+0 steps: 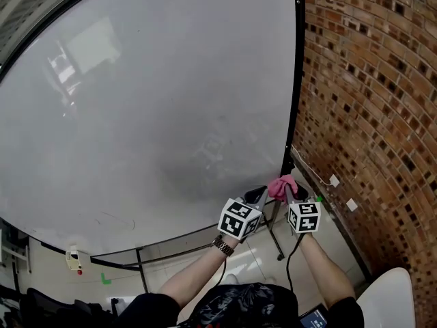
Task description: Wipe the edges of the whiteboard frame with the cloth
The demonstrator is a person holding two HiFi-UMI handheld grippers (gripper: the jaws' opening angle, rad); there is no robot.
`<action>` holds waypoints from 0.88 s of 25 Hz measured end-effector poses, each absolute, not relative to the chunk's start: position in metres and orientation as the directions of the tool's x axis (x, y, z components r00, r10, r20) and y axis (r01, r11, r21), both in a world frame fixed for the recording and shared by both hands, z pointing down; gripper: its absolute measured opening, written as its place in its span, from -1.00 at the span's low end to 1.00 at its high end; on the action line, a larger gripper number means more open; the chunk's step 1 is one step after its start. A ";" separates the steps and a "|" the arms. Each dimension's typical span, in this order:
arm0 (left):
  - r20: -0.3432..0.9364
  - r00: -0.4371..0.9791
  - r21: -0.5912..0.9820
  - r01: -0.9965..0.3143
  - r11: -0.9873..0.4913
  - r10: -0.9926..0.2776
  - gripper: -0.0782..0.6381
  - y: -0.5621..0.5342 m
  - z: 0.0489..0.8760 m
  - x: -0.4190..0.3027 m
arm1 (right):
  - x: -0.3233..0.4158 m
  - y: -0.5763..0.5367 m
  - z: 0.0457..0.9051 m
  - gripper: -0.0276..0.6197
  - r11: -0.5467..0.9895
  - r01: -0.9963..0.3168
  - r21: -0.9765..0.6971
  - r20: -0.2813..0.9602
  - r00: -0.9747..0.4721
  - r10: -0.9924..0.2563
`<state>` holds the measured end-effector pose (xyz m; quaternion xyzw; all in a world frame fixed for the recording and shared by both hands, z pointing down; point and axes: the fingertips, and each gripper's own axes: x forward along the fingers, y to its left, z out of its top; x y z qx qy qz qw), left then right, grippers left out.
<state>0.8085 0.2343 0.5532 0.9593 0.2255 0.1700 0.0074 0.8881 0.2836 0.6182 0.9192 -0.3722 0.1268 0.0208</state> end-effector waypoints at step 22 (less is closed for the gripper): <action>0.033 0.887 -0.157 0.459 -0.874 0.460 -0.77 0.238 0.368 0.783 | 0.881 0.288 0.402 -0.65 -0.688 -0.720 0.092 -0.100 0.681 -0.726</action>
